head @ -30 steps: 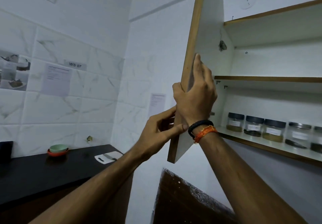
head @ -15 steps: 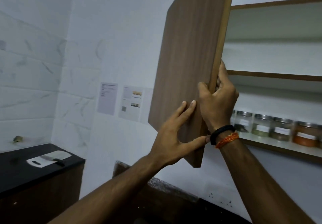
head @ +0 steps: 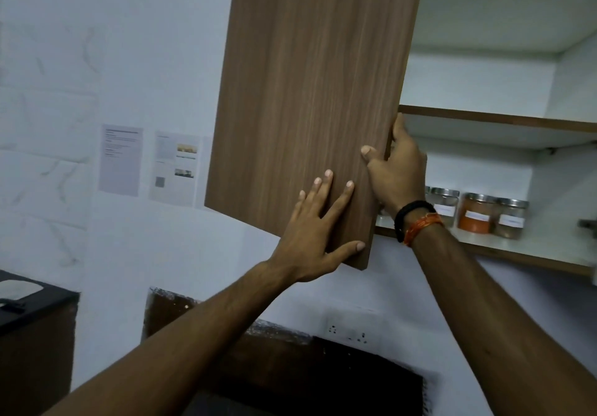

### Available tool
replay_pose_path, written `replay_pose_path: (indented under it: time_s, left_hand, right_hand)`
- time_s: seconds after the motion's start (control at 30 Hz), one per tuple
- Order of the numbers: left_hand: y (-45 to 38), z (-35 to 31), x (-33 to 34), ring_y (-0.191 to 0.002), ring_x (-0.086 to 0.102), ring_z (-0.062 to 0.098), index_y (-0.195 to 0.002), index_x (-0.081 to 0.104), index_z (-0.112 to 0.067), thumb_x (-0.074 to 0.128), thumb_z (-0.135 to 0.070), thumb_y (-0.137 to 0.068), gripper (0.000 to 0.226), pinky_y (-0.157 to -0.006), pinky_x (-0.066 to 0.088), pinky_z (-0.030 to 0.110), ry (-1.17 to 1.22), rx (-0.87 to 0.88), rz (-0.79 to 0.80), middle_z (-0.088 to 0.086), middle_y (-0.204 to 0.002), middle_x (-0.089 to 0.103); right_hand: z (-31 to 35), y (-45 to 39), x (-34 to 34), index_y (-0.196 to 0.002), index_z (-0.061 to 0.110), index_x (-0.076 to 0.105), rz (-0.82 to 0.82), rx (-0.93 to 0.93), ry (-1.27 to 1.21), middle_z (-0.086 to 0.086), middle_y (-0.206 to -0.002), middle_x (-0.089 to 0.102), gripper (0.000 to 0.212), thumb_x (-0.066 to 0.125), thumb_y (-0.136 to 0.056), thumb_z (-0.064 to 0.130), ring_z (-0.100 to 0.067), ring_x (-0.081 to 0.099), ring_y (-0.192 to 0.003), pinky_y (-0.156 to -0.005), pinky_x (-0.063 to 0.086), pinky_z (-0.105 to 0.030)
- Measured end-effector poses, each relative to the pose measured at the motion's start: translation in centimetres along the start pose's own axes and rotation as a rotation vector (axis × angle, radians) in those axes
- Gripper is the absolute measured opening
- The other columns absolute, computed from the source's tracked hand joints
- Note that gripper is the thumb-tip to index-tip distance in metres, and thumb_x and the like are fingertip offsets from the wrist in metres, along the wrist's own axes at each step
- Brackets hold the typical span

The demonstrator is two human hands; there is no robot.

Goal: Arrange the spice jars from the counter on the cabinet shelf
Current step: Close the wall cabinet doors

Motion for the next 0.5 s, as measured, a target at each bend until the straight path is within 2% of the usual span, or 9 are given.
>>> replay_pose_path:
  time_s: [0.07,0.1,0.17,0.2,0.27,0.37,0.43,0.5]
  left_hand:
    - [-0.6,0.5,1.1,-0.154,-0.018,0.022,-0.16,-0.003,-0.031,0.05,-0.066,-0.091,0.093,-0.124,0.0,0.056,-0.067,0.018,0.031,0.002,-0.166,-0.022]
    - [-0.8,0.7,1.5,-0.154,-0.019,0.024,-0.16,-0.003,-0.031,0.05,-0.065,-0.092,0.093,-0.124,0.0,0.057,-0.103,0.026,0.053,0.004,-0.166,-0.022]
    - [-1.3,1.3,2.4,-0.153,-0.019,0.026,-0.16,-0.002,-0.03,0.051,-0.062,-0.093,0.092,-0.123,0.001,0.059,-0.167,0.04,0.1,0.006,-0.166,-0.021]
    - [-1.5,1.7,2.8,-0.153,-0.019,0.027,-0.16,-0.002,-0.03,0.051,-0.061,-0.093,0.091,-0.122,0.002,0.06,-0.198,0.047,0.122,0.006,-0.166,-0.021]
    - [-2.0,2.3,3.6,-0.153,-0.019,0.028,-0.16,-0.003,-0.03,0.05,-0.061,-0.093,0.091,-0.122,0.003,0.061,-0.247,0.055,0.15,0.006,-0.166,-0.022]
    - [-2.8,3.0,4.9,-0.153,-0.02,0.029,-0.16,-0.005,-0.031,0.052,-0.059,-0.091,0.093,-0.121,0.003,0.063,-0.296,0.058,0.184,0.005,-0.166,-0.023]
    - [-3.1,3.6,5.5,-0.153,-0.022,0.029,-0.159,-0.008,-0.033,0.053,-0.059,-0.091,0.095,-0.12,0.002,0.064,-0.339,0.049,0.215,0.004,-0.165,-0.025]
    - [-3.2,4.3,6.3,-0.152,-0.023,0.029,-0.159,-0.01,-0.034,0.054,-0.058,-0.091,0.096,-0.12,0.002,0.065,-0.371,0.045,0.25,0.003,-0.165,-0.026]
  right_hand:
    - [-1.3,-0.2,0.3,-0.155,0.014,0.02,-0.044,-0.026,0.15,-0.009,-0.149,0.043,0.074,0.062,-0.094,0.017,-0.025,0.046,-0.131,-0.106,0.035,-0.028]
    - [-2.0,-0.3,0.5,-0.156,0.013,0.018,-0.067,-0.052,0.224,-0.009,-0.155,0.036,0.077,0.062,-0.093,0.015,-0.026,0.044,-0.133,-0.1,0.03,-0.022]
    - [-3.1,-0.2,1.1,-0.156,0.01,0.017,-0.093,-0.122,0.362,-0.01,-0.162,0.019,0.079,0.063,-0.092,0.01,-0.027,0.043,-0.135,-0.095,0.031,-0.019]
    - [-3.7,-0.2,1.4,-0.155,0.01,0.018,-0.097,-0.168,0.434,-0.011,-0.163,0.013,0.078,0.063,-0.091,0.007,-0.028,0.043,-0.135,-0.096,0.036,-0.02]
    - [-5.0,0.0,2.2,-0.153,0.009,0.026,-0.061,-0.269,0.588,-0.015,-0.164,0.006,0.075,0.064,-0.089,0.003,-0.034,0.033,-0.142,-0.102,0.044,-0.033]
    - [-7.3,0.2,3.1,-0.152,0.007,0.028,0.068,-0.342,0.777,-0.021,-0.162,0.003,0.077,0.067,-0.085,0.013,-0.039,0.003,-0.15,-0.114,0.029,-0.05]
    - [-8.5,0.4,3.5,-0.155,0.006,0.017,0.142,-0.341,0.864,-0.022,-0.162,-0.002,0.083,0.063,-0.088,0.023,-0.038,-0.005,-0.15,-0.12,0.015,-0.05]
    - [-9.7,0.4,3.8,-0.155,0.004,0.006,0.198,-0.341,0.902,-0.023,-0.161,-0.008,0.085,0.058,-0.091,0.025,-0.036,-0.009,-0.149,-0.123,0.007,-0.049]
Point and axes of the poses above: each hand's wrist, its own y-axis away from the middle knuckle, its own x-axis out of the palm, z = x × y, the point moved 2 cm from there along -y, towards the middle knuckle
